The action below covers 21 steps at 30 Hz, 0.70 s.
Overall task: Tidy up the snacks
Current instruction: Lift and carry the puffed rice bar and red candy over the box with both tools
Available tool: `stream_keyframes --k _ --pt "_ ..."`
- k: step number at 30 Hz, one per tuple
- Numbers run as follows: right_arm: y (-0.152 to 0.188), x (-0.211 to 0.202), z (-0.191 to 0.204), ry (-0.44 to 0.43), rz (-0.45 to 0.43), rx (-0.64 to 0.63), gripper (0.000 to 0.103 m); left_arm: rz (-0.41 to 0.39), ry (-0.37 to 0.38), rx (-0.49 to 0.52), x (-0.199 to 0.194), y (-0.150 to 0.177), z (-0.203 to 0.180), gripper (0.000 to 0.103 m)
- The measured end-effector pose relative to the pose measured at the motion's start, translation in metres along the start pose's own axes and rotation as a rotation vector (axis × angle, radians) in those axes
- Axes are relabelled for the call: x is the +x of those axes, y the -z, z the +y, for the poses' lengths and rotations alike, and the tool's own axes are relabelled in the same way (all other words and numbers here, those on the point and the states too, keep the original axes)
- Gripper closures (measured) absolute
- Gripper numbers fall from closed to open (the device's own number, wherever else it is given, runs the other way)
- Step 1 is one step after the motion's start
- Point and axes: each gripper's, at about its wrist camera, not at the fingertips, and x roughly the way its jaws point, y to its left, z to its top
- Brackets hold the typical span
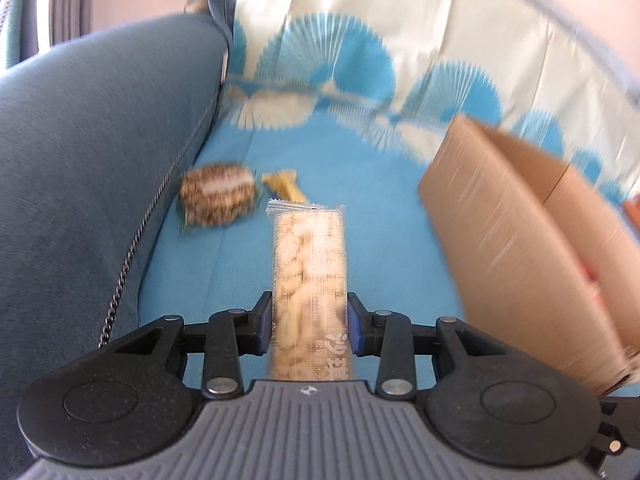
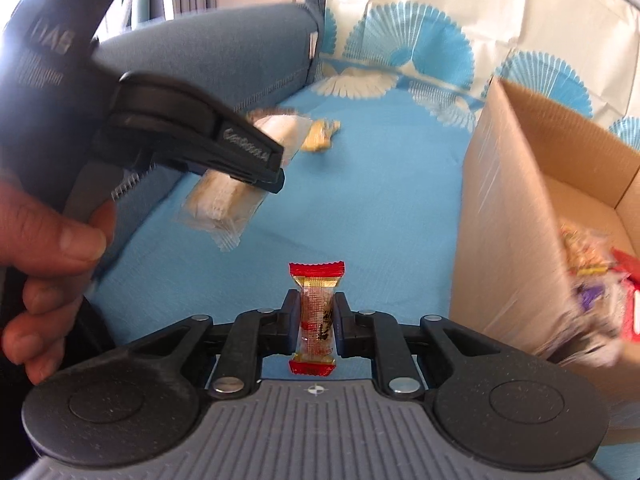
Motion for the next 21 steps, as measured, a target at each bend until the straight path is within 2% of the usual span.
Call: stream_keyframes --k 6,14,18,21 --pt "-0.016 -0.04 -0.011 -0.007 -0.117 -0.022 0.086 -0.12 0.059 -0.067 -0.023 -0.001 0.009 0.063" --pt "-0.059 -0.105 -0.066 0.0 -0.289 -0.001 0.086 -0.147 0.072 -0.06 -0.031 -0.002 0.006 0.063" --pt "-0.053 -0.111 -0.095 0.053 -0.347 0.008 0.086 -0.147 0.068 -0.035 -0.03 -0.001 0.003 0.063" --pt "-0.037 -0.103 -0.11 0.085 -0.345 0.089 0.086 -0.144 0.062 -0.016 -0.03 0.0 0.0 0.063"
